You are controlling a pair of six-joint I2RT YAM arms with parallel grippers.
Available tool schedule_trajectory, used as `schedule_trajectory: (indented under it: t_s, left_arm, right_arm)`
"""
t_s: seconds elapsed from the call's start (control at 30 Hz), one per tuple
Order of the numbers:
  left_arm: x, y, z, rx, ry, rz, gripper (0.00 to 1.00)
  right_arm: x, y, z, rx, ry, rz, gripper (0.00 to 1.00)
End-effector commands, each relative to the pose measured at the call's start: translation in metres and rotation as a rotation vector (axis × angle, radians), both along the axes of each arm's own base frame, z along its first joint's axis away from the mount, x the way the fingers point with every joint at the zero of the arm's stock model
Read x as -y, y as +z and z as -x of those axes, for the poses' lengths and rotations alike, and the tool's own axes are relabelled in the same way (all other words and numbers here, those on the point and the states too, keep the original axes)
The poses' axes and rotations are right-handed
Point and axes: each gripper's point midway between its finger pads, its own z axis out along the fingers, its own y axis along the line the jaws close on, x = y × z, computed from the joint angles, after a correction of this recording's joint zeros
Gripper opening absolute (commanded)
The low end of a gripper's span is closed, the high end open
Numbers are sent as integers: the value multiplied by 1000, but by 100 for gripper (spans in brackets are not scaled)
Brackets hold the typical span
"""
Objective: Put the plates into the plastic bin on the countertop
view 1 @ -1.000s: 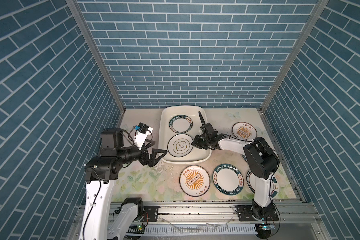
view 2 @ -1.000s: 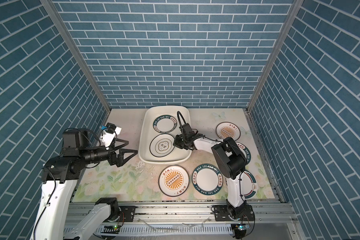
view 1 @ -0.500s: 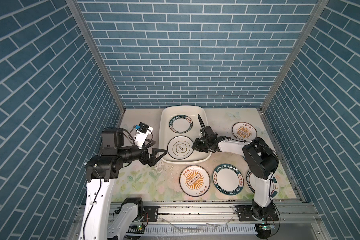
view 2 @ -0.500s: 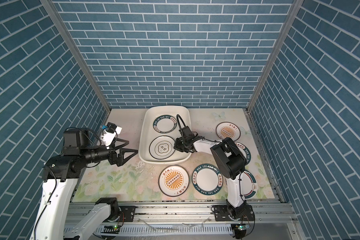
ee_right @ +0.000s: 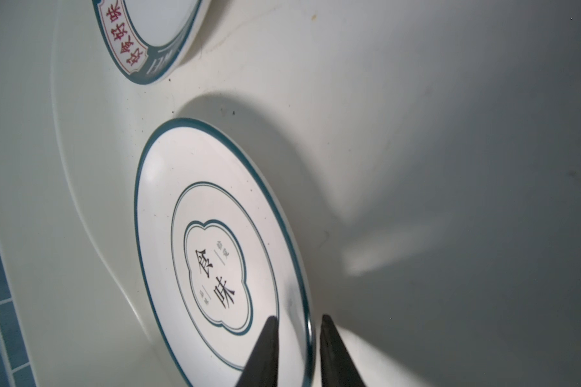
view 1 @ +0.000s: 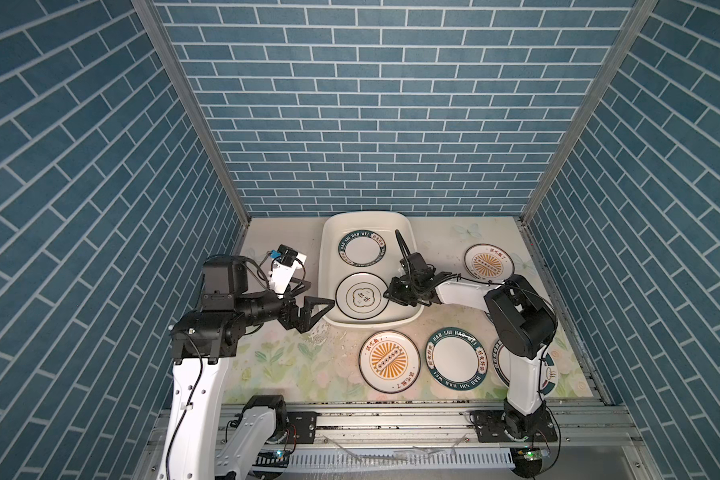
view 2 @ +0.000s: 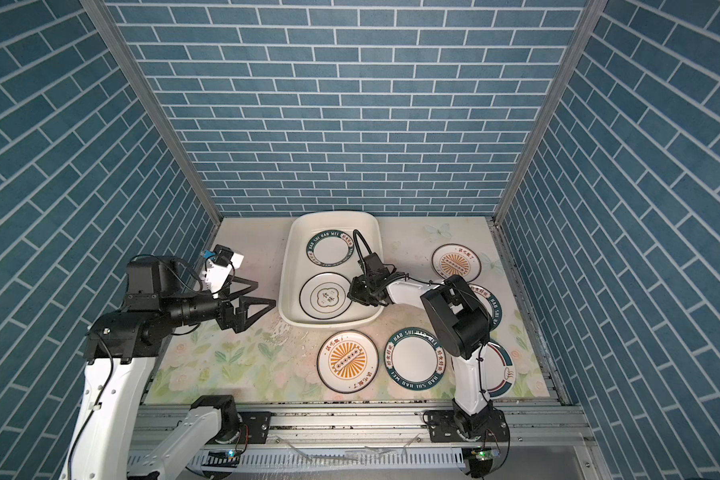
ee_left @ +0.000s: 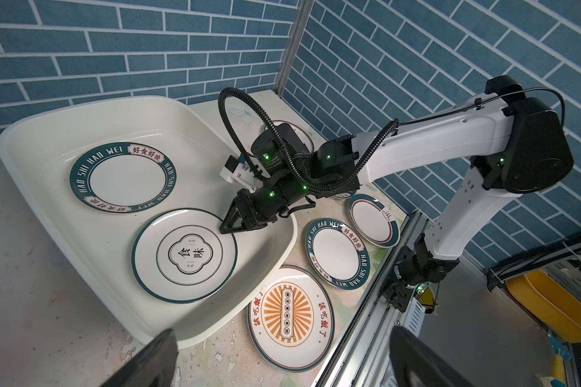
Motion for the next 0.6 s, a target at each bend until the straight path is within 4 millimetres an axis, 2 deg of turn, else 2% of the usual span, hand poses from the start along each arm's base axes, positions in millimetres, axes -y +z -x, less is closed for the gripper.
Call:
schedule_trajectory:
  t_s: [0.0, 0.23, 0.57]
  left_arm:
    - [-1, 4, 1, 31, -3, -6, 100]
    - [-2, 3, 1, 35, 6, -19, 100]
    - [-3, 4, 2, 44, 9, -30, 100]
  right_arm:
    - [4, 15, -6, 29, -8, 26, 26]
    - [1, 41, -19, 86, 26, 72, 28]
    - [-3, 92, -45, 196, 76, 152, 31]
